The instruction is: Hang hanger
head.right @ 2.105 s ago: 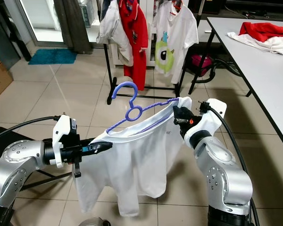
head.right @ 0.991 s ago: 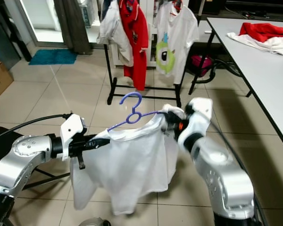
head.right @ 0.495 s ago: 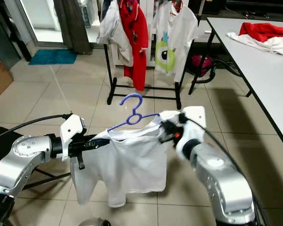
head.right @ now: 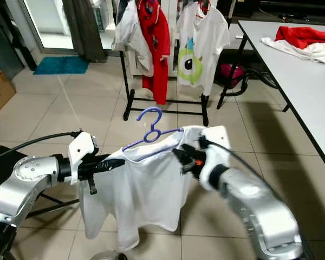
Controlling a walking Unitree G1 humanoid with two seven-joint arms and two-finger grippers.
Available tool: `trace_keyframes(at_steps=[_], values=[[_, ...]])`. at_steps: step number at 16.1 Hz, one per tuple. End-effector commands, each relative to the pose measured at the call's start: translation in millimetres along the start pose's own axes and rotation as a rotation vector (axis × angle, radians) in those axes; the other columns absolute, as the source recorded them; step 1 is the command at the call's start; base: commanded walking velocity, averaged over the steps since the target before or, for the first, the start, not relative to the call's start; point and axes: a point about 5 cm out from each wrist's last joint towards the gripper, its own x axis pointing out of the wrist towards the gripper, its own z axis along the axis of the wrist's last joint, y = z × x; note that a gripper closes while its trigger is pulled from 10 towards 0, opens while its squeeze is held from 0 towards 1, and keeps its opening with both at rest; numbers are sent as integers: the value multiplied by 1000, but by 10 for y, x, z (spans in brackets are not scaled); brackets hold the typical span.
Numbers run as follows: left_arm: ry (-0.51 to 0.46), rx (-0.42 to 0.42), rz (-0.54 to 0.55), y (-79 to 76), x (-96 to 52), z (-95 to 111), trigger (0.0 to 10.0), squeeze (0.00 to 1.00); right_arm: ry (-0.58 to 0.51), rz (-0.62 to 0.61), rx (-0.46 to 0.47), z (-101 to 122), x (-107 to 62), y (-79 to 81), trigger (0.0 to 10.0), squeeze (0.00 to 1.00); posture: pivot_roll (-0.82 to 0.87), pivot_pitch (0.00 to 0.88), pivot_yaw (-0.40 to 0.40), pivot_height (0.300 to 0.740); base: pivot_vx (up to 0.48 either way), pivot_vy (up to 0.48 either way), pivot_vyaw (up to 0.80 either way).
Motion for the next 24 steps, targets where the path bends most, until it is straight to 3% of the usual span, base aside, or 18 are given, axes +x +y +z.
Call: trace_keyframes(at_steps=[1,3,5,6,10,12,15,18,20,22,24], values=[[-33,40,-3,58,-51,104,0,0,-74,-24,-42,120,-65,-124,10000,1000,15,24,15,740,0,0,0],[-37,69,-38,56,-79,129,0,0,-204,64,-121,367,-157,-169,10000,1000,12,19,17,740,0,0,0],[-35,117,-86,50,-114,140,0,0,-223,188,-239,496,-204,-150,10000,1000,12,14,18,740,0,0,0],[-49,129,-80,67,-124,164,0,0,-201,315,-284,509,-207,-83,10000,0,14,9,15,740,0,0,0],[-98,166,-111,27,-111,249,0,0,-132,546,-400,464,-171,33,10000,0,19,0,6,740,0,0,0],[-129,176,-133,-4,-108,284,0,0,-110,601,-449,468,-105,21,10000,0,21,0,0,740,0,0,0],[-130,172,-174,-66,-98,278,0,0,-133,598,-516,581,33,-52,10000,0,30,0,-13,740,0,0,0],[-102,160,-146,-42,-122,216,0,0,-111,632,-536,632,-38,-138,10000,0,33,0,-20,740,0,0,0],[-98,148,-139,-32,-142,190,0,0,-7,653,-578,522,-112,-250,10000,0,32,0,-19,740,0,0,0],[-101,132,-156,-42,-150,185,0,0,6,544,-586,498,-118,-450,10000,0,27,0,-15,740,0,0,0],[-105,126,-175,-55,-145,193,0,0,0,526,-566,520,-123,-502,10000,0,24,0,-11,740,0,0,0]])
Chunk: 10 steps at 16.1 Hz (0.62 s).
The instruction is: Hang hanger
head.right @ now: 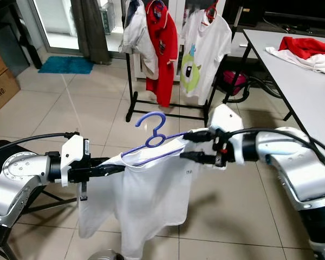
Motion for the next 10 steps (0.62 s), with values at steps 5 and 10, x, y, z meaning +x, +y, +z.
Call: trace_keyframes(at_steps=[5,10], values=[[-38,15,-70,-47,34,107,0,0,-90,16,5,63,114,-33,10000,0,29,0,-8,740,0,0,0],[4,7,-43,-22,-3,50,0,0,-76,42,-28,98,97,-82,10000,0,41,0,-19,740,0,0,0]])
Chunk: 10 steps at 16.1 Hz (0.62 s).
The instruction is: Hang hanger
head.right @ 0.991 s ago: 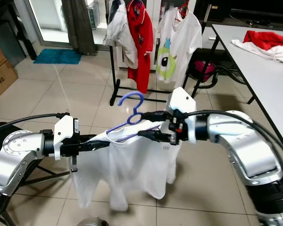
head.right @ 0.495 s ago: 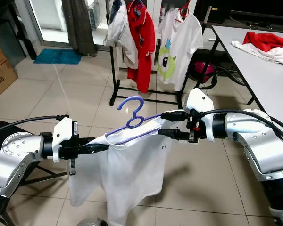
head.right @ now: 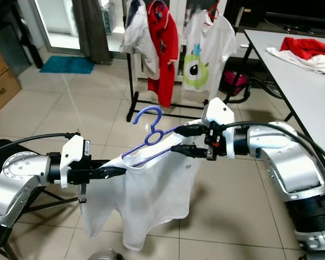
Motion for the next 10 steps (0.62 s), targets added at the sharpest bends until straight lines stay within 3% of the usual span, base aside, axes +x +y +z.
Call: trace_keyframes(at_steps=[1,4,6,9,10], values=[[22,24,11,20,-46,-1,0,0,24,6,-27,24,-116,-16,10000,0,41,0,-19,740,0,0,0],[64,-6,38,74,-137,-80,0,0,59,8,-1,-18,-339,34,10000,0,37,0,-7,740,0,0,0],[77,-8,26,84,-144,-107,0,0,61,0,27,-63,-381,101,10000,0,29,6,3,740,0,0,0],[61,6,-7,90,-112,-71,0,0,36,-18,65,-137,-312,172,10000,0,23,25,13,740,0,0,0],[62,29,-42,74,-80,-51,0,0,4,-42,67,-157,-219,178,10000,0,23,34,15,740,0,0,0]])
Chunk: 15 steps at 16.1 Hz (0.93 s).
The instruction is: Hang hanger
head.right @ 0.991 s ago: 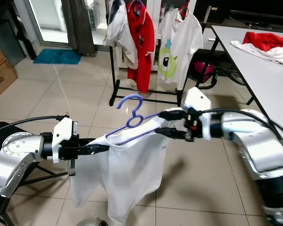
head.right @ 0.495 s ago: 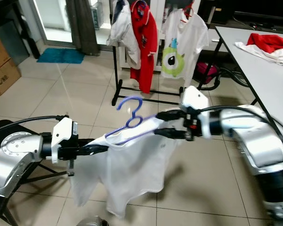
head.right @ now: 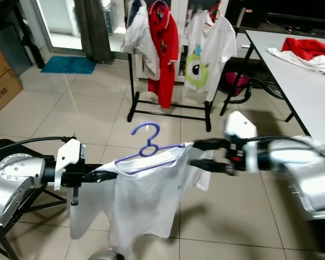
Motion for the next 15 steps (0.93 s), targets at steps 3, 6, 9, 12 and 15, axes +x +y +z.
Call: trace_keyframes(at_steps=[3,6,9,12,15], values=[[7,86,-65,-13,72,107,0,0,-41,-29,-6,49,132,-37,10000,0,25,41,19,740,0,0,0],[-3,100,-65,-2,92,133,0,0,-61,45,12,57,222,50,10000,0,28,42,16,740,0,0,0],[-4,113,-57,25,89,147,0,0,-64,150,45,41,274,205,10000,0,29,43,17,740,0,0,0],[11,136,-79,32,127,165,0,0,-95,161,70,61,388,258,4941,0,28,43,19,740,0,0,0],[3,139,-89,43,160,180,0,0,-104,176,71,84,441,287,4510,0,27,42,24,740,0,0,0]])
